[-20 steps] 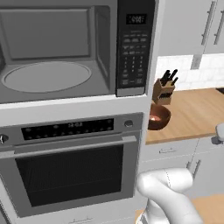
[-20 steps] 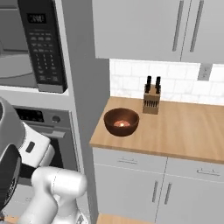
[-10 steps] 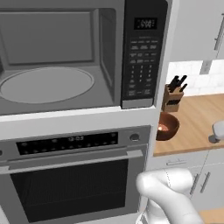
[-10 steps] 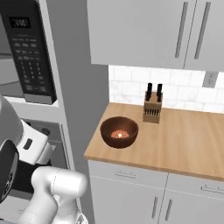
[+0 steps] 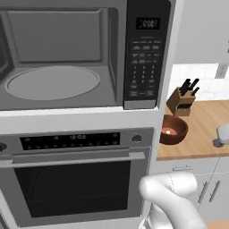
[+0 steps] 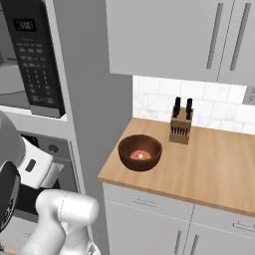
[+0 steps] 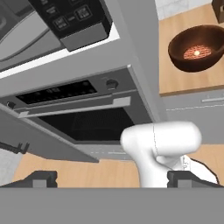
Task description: Open the microwave, place the bowl with waffle inside the microwave, then close the microwave door and turn it on.
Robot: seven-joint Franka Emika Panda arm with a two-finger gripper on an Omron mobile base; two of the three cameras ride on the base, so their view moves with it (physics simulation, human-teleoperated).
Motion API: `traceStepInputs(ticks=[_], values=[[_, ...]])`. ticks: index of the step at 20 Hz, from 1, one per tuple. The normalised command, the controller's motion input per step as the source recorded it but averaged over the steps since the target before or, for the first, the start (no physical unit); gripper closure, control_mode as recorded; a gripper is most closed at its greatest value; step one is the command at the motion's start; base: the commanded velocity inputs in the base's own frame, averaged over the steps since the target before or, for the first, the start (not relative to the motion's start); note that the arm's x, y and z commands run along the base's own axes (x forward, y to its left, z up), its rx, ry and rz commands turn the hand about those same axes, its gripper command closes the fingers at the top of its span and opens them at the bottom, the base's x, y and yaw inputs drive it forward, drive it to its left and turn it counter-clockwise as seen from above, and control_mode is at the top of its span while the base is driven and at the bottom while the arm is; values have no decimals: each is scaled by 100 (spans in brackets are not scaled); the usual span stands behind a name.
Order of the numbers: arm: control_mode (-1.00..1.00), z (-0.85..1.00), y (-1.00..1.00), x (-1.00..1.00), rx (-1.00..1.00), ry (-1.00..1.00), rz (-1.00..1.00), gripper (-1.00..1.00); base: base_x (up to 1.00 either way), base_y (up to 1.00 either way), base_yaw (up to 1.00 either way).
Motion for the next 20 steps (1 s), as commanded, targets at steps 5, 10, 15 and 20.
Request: traceStepInputs(ticks=[5, 10, 15, 20], values=[[100, 0, 0, 0, 0, 0, 0, -100, -9, 16, -8], [100, 0, 0, 0, 0, 0, 0, -100, -22, 21, 6], [100, 0, 0, 0, 0, 0, 0, -100, -62, 41, 22], [100, 0, 0, 0, 0, 0, 0, -100, 0, 3, 26]])
